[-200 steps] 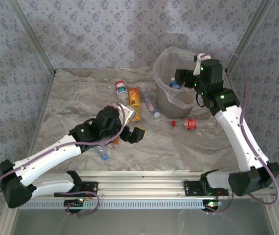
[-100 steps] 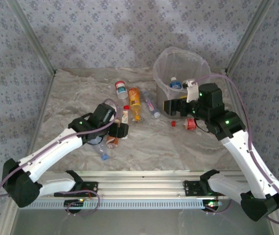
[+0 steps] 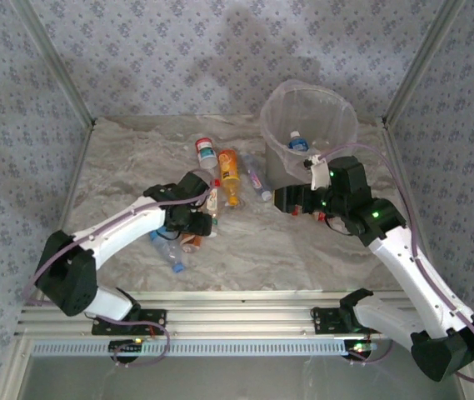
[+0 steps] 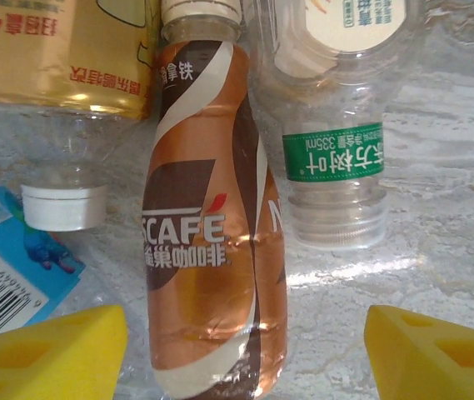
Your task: Put the plastic bottles in the bin
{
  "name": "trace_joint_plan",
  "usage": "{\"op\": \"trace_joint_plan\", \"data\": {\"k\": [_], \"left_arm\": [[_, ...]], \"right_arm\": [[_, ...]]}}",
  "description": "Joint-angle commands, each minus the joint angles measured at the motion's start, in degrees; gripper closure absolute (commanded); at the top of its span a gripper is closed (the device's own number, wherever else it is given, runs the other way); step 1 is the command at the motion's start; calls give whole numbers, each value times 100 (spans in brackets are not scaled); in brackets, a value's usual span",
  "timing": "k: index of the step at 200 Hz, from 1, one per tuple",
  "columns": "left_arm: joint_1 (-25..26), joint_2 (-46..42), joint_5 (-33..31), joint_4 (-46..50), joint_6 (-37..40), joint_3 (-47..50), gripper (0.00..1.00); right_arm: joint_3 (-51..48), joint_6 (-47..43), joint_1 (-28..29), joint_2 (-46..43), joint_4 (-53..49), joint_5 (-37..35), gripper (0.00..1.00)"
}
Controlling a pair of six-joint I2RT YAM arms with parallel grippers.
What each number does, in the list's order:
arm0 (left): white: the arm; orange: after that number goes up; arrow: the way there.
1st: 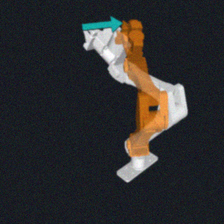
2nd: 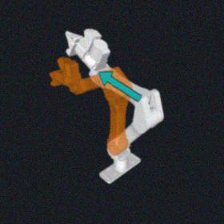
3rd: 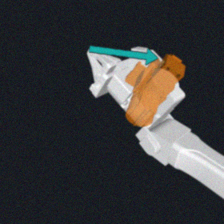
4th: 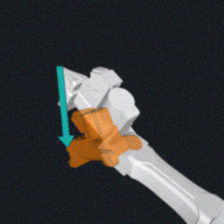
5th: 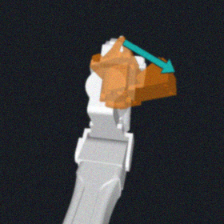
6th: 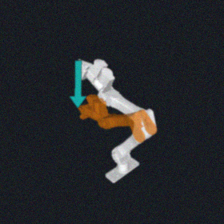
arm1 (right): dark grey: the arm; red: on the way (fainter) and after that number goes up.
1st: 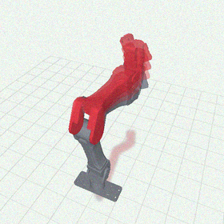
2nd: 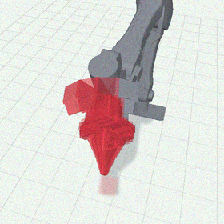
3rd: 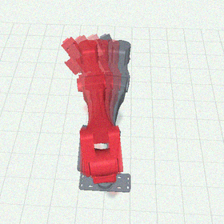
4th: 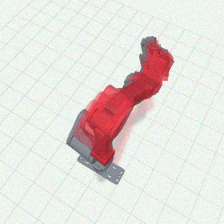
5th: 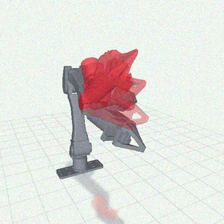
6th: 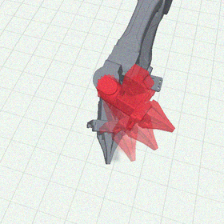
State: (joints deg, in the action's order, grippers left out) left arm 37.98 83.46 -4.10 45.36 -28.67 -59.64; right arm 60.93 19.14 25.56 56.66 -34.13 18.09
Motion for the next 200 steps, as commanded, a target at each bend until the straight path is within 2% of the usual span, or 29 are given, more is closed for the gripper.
{"op": "trace_joint_plan", "data": {"k": [1,132,200], "left_arm": [[-40,173,17,289,-103,-142,26],[-38,776,180,246,-306,-32,24],[-37,893,291,201,-318,83,27]], "right_arm": [[-22,116,50,2,150,132,10],[-177,174,94,-15,196,66,10],[-267,185,103,-15,240,37,9]]}}
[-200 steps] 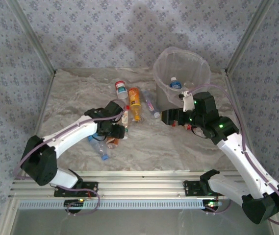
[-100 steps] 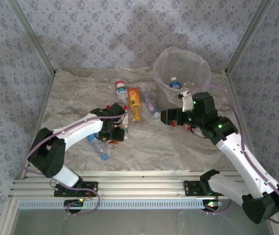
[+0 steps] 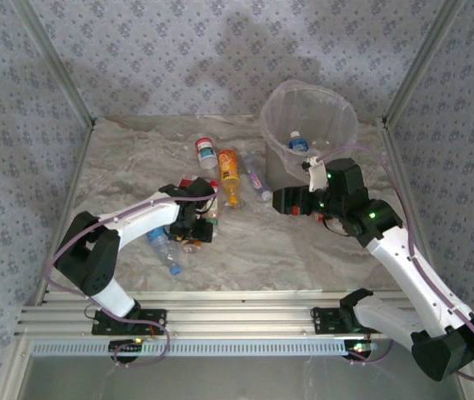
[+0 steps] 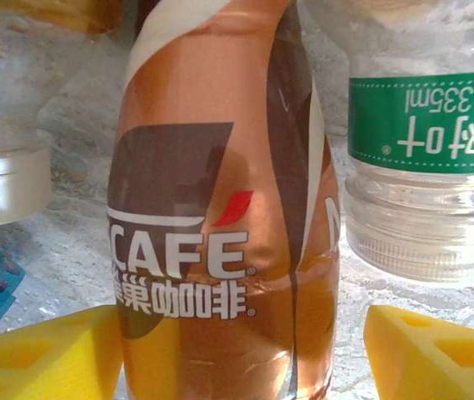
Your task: Put the plastic bottles in the bin
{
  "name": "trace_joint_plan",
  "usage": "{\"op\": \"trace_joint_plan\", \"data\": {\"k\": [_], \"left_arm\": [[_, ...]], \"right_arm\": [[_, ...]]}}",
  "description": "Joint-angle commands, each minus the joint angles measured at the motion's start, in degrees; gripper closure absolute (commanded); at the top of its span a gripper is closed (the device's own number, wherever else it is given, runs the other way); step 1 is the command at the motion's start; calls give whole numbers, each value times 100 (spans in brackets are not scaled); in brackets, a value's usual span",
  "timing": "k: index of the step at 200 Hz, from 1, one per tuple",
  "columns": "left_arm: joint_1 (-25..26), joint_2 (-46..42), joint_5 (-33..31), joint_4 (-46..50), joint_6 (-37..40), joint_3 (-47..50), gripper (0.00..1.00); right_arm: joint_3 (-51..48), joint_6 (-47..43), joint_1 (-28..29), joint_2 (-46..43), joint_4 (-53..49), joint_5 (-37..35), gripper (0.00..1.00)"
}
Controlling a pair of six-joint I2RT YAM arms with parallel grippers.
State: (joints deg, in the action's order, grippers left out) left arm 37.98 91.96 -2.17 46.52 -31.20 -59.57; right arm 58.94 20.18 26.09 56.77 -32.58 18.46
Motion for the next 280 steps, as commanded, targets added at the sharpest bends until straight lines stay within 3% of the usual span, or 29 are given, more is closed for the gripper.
{"op": "trace_joint_plan", "data": {"k": [1,80,143,204,280], "left_arm": [[-37,42,101,81,-63,81,27],[-29,-36,167,109,-97,106,41],[-10,-1135,479,82,-28,-176,44],[117,-2334,2239,-2211,270,446,46],[1065,-2517,2151,-3996,293,769,44]], "right_arm": [[-67,81,52,-26,89,0,9],[-103,86,57,9,136,0,9],[-269,467,73,5,468,10,10],[-524,2021,142,278,1722,711,11],[-340,2271,350,923,2370,1356,11]]}}
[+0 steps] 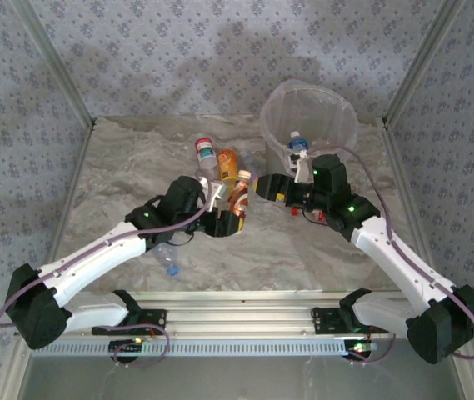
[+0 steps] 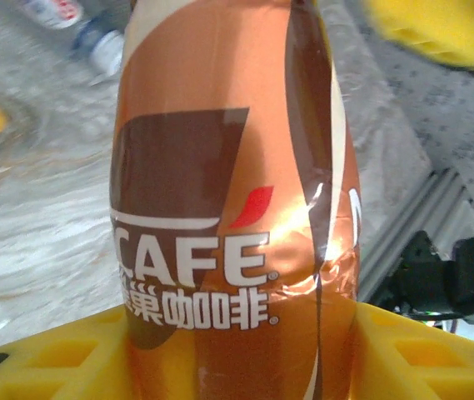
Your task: Put the plastic bottles in the bin
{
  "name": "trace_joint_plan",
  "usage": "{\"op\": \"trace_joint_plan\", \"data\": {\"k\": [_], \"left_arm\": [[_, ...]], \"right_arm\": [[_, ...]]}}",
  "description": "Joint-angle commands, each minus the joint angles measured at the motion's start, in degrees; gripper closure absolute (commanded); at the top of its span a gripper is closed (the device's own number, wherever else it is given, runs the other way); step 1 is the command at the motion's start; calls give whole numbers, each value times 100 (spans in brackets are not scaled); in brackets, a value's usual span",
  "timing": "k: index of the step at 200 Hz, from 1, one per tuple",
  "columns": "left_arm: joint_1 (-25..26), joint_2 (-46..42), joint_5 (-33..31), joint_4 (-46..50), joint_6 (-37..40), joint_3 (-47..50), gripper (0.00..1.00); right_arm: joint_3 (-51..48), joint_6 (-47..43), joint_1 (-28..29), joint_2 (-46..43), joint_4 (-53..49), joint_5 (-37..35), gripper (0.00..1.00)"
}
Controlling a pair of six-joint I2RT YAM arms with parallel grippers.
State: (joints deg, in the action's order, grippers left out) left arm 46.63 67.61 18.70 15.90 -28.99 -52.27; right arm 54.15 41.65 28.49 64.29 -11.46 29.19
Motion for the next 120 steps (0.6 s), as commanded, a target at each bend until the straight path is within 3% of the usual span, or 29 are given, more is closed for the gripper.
{"op": "trace_joint_plan", "data": {"k": [1,42,120], "left_arm": [[207,-82,64,-954,71,40,44],[447,38,68,-1168,76,-37,44],[628,287,11,-1212,78,-125,41]], "right_arm": [[139,124,111,180,263,286,11],[161,100,209,299,331,253,16],[208,-37,209,217,96,149,48]]}}
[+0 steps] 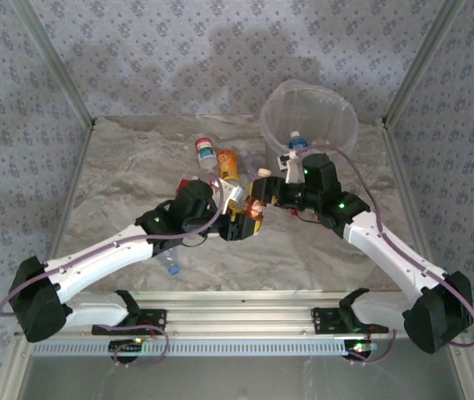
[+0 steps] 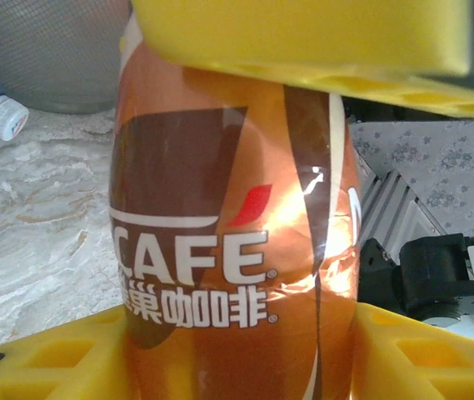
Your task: Put the plastic bottles in the bin
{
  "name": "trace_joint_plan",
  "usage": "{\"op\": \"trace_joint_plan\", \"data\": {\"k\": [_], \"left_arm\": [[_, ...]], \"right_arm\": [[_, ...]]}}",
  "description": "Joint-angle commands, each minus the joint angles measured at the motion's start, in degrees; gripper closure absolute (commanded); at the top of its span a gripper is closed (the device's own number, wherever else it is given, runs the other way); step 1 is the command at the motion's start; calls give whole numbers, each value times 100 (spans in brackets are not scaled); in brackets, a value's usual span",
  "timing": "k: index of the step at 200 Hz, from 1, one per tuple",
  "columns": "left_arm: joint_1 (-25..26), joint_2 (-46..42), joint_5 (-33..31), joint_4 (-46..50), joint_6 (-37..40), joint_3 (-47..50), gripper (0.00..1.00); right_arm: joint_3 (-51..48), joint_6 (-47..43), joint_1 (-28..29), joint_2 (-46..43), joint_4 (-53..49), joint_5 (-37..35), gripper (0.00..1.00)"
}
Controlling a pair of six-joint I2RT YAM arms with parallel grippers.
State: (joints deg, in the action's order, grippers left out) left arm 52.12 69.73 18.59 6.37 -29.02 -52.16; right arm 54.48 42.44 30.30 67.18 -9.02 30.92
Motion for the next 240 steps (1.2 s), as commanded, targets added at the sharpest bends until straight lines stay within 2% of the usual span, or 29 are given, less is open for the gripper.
{"op": "trace_joint_plan", "data": {"k": [1,39,56,75,95,129,175,240], "left_arm": [[84,75,22,-259,76,-136,41],[97,45,-67,-233,30,-154,36],[97,-1,-113,-308,-36,-141,27],[97,-88,-91,-461,-95,-95,10],[97,-248,-49,-583,10,6,1],[105,-557,-183,-448,292,130,0],[99,-944,-466,-104,535,252,0],[103,-1119,-798,342,688,317,1]], "right_arm": [[176,-119,28,-77,-151,-28,48],[245,-252,-5,-195,-371,-116,56],[331,-327,-38,-252,-516,-139,58],[530,-497,-109,-318,-752,-212,58],[957,-894,-229,-346,-1232,-317,58],[1917,-1365,-647,-329,-1859,-503,58],[3103,-1699,-1344,16,-1955,-1116,58],[4644,-1871,-1786,1488,-2044,-2522,58]]}}
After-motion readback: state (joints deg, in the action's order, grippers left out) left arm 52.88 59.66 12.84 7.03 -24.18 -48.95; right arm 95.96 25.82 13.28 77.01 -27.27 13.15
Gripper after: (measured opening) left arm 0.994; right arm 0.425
